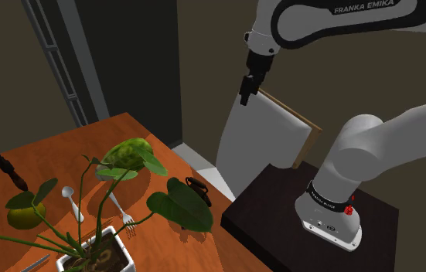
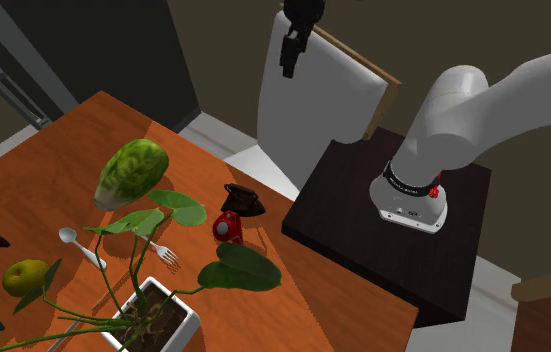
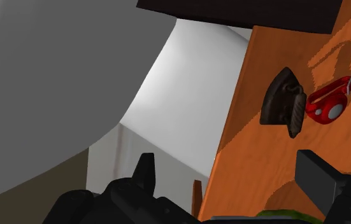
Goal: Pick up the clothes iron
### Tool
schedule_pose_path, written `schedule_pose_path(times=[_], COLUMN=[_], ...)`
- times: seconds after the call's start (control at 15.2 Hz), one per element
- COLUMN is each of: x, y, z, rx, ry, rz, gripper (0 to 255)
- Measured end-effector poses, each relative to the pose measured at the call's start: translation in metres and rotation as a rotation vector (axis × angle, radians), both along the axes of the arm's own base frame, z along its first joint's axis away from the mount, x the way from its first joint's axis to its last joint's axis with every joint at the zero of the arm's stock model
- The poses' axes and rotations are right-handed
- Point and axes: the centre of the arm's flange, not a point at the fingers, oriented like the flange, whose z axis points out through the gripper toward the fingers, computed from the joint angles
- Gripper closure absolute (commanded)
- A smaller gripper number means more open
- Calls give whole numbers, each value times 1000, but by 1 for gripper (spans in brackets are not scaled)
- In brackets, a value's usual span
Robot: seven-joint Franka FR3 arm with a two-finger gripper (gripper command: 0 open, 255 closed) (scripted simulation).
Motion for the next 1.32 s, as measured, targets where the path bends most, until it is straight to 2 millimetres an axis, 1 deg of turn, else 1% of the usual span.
schedule_pose_path(times=[0.2, 0.26, 0.33, 0.53, 0.66, 0.73, 0.86, 0.99, 1.32], x=[1, 5, 2, 6, 3, 5, 10, 10, 18], y=[23, 32, 37, 59, 73, 78, 96, 110, 141], z=[-30, -42, -56, -88, -111, -123, -144, -169, -222], rx=[0, 0, 1, 1, 1, 1, 1, 1, 0], ry=[-6, -6, -9, -15, -18, -20, -24, -27, -38], rz=[-2, -3, -4, -8, -9, -11, -11, -14, -19], gripper=[0, 0, 0, 0, 0, 0, 0, 0, 0])
